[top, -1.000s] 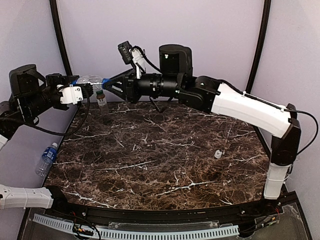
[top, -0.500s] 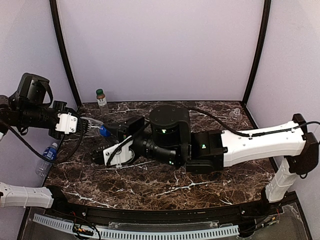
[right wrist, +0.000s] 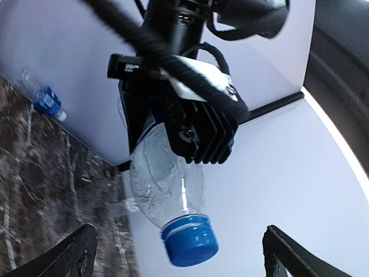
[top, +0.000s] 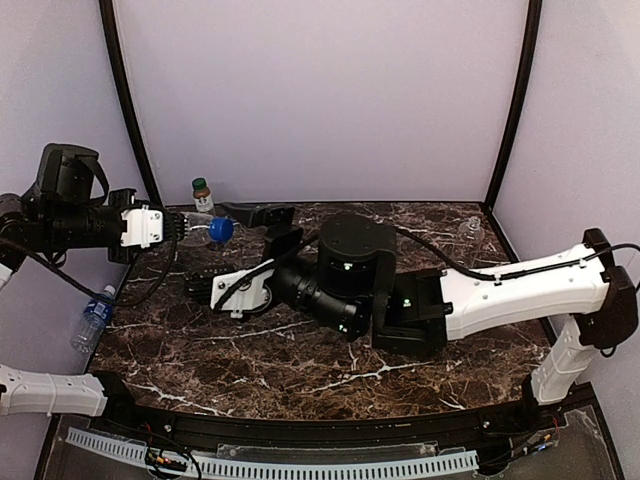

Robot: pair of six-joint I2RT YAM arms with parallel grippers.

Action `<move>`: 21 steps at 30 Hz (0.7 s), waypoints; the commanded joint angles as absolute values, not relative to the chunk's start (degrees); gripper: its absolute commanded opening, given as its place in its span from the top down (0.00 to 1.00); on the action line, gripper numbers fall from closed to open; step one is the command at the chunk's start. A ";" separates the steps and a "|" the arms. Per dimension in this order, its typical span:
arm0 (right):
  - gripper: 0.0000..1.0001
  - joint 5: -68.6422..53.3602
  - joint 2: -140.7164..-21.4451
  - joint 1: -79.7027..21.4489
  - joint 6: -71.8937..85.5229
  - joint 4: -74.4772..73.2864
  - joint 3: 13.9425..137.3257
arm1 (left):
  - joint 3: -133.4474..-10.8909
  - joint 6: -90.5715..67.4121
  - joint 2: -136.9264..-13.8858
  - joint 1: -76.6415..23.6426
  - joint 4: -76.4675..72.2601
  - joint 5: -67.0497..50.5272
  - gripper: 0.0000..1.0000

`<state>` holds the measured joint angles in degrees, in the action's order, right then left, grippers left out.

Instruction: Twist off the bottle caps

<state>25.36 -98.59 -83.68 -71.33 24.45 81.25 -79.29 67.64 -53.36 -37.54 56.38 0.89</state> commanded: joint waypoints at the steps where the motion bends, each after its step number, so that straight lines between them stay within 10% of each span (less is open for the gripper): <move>1: 0.01 16.52 -91.92 -79.34 -33.45 15.01 82.95 | -74.57 65.63 -51.40 -37.78 40.86 9.48 0.74; 10: 0.04 -14.07 -91.39 -63.10 25.74 14.01 84.32 | -64.72 75.16 -48.18 -38.17 19.23 19.53 0.74; 21: 0.31 -16.67 -99.89 -61.75 43.80 15.12 91.30 | -54.86 91.17 -47.32 -41.43 -1.37 25.03 0.74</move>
